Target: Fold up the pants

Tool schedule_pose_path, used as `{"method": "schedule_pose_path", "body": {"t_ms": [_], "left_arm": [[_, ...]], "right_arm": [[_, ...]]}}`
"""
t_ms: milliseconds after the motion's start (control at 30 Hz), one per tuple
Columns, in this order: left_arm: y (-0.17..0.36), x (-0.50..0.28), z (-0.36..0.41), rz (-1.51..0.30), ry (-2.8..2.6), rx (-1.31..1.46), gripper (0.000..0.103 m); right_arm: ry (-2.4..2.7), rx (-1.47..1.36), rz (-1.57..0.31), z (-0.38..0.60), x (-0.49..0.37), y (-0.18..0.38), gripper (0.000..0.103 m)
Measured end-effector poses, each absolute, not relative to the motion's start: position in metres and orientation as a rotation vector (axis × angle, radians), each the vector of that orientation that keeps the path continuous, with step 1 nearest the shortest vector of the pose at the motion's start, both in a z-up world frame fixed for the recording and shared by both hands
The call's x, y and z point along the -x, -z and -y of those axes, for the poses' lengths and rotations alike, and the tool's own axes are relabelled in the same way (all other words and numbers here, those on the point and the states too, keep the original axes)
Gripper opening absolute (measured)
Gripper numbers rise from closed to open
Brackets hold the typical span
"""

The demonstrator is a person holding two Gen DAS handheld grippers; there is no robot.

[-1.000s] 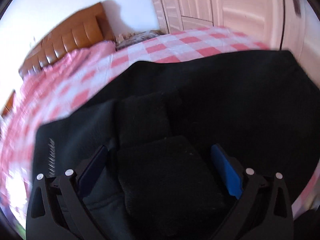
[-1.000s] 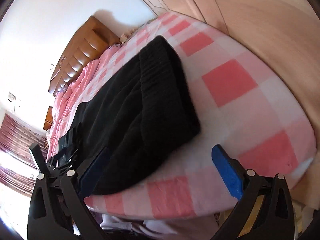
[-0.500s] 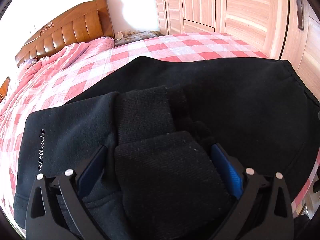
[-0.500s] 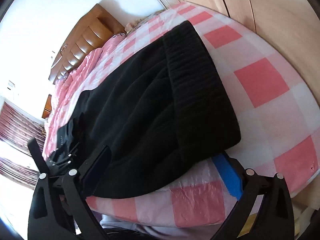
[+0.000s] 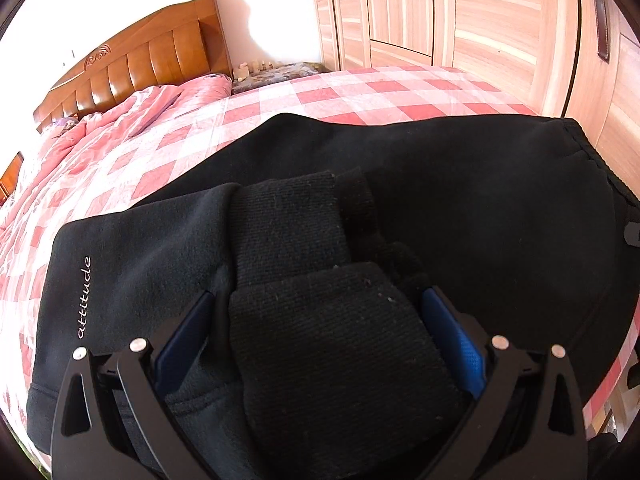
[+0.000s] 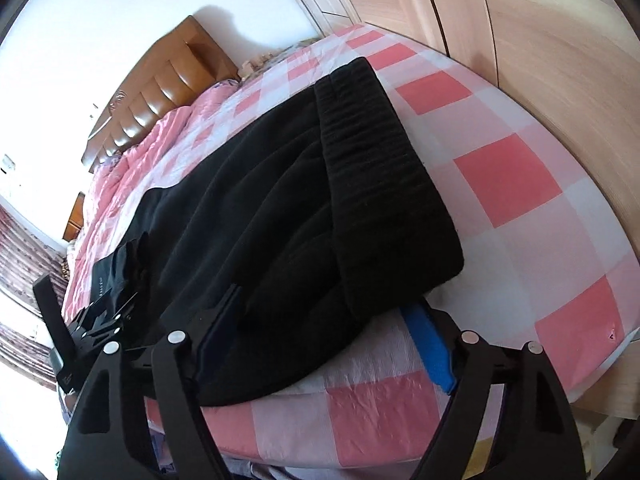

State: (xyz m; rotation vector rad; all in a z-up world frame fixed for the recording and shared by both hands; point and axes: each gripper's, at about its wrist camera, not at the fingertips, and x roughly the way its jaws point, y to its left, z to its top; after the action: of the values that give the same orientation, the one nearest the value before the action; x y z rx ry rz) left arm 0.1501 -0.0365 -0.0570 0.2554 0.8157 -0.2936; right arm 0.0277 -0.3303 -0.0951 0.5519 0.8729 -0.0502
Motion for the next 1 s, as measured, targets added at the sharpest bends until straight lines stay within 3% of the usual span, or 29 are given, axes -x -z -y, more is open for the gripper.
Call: {"method": "schedule_pose_path", "body": {"t_ms": [100, 267, 433, 533, 667, 833, 1000], "left_arm": [[0.057, -0.15, 0.036, -0.818, 0.293, -0.257, 0.102], [0.057, -0.149, 0.037, -0.816, 0.292, -0.257, 0.102], [0.045, -0.148, 0.033, -0.822, 0.288, -0.244, 0.102], [0.015, -0.148, 0.023, -0.8, 0.347, -0.136, 0.102], [-0.017, -0.168, 0.037, -0.897, 0.651, 0.085, 0.102], [-0.034, -0.189, 0.069, -0.951, 0.766, 0.081, 0.101], [-0.065, -0.207, 0.007, -0.905, 0.729, 0.199, 0.102]], "right_arm": [[0.094, -0.572, -0.818, 0.331, -0.028, 0.097, 0.078], [0.092, -0.67, -0.717, 0.344, -0.007, 0.104, 0.048], [0.053, -0.663, -0.59, 0.339, 0.004, 0.087, 0.036], [0.047, -0.625, -0.54, 0.33, 0.007, 0.076, 0.034], [0.051, -0.568, -0.512, 0.317, 0.005, 0.064, 0.033], [0.022, -0.36, -0.446, 0.275, -0.008, 0.023, 0.033], [-0.115, -0.041, -0.342, 0.166, -0.031, -0.019, 0.033]]}}
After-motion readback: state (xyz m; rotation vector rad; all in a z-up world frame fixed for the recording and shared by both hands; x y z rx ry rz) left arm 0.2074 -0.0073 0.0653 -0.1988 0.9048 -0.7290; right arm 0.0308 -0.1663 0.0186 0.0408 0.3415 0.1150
